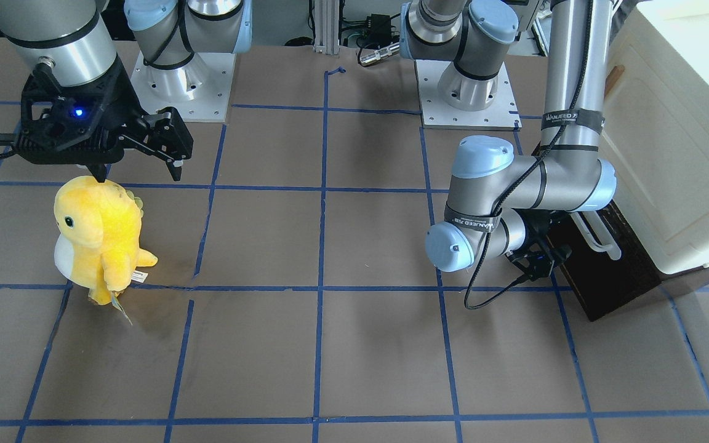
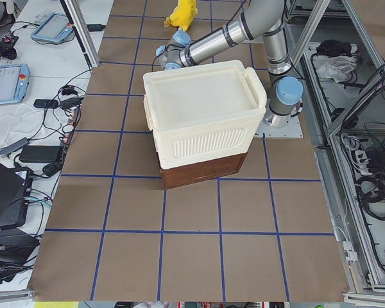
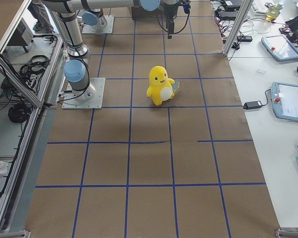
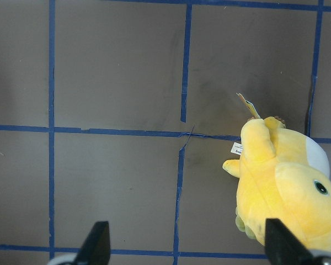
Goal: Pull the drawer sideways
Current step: 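Pull the drawer out by its handle with the left gripper, away from the cabinet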
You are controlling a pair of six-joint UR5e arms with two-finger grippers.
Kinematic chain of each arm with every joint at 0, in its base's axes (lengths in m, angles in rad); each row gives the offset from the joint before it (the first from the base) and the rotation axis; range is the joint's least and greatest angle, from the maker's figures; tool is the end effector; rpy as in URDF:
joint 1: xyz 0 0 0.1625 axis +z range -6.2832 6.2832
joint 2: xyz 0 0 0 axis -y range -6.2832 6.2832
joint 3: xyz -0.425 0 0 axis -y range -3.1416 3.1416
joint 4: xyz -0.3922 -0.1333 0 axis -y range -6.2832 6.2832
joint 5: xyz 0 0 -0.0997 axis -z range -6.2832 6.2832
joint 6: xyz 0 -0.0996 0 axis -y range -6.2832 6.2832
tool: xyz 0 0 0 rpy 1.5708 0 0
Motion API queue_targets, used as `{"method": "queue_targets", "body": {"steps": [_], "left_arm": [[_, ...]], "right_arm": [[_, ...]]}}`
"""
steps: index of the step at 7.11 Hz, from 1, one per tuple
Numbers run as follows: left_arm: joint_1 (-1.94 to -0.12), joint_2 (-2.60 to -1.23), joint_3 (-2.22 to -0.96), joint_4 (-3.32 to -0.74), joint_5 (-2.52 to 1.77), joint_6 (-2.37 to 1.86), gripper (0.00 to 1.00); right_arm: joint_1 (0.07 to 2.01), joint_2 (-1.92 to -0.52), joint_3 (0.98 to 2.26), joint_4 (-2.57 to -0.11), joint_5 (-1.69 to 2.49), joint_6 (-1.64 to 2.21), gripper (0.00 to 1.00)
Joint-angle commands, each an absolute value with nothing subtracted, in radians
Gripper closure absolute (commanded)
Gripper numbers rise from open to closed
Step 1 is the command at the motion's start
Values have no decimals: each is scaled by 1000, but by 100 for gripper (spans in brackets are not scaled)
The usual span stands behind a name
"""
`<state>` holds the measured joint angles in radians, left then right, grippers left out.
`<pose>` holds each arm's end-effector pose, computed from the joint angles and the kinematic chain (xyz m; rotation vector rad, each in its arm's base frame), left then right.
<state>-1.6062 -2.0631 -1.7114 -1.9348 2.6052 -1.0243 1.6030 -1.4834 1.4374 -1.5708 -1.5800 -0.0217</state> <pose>-0.0664 -0.5265 0.1937 -0.3598 1.8294 0.3244 0.1495 -0.5285 0.5090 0.0841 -3.1307 0.0721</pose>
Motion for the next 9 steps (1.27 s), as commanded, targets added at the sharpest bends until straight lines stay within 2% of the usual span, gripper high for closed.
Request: {"method": "queue_targets", "body": {"steps": [1, 9], "left_arm": [[-1611, -2065, -1704, -1933, 2605, -1023, 84], [-1664, -2068, -1689, -1931, 2572, -1026, 84]], "right_arm": [[1603, -1483, 1437, -1571, -1580, -21, 0], [1603, -1483, 1437, -1571, -1580, -21, 0]]}}
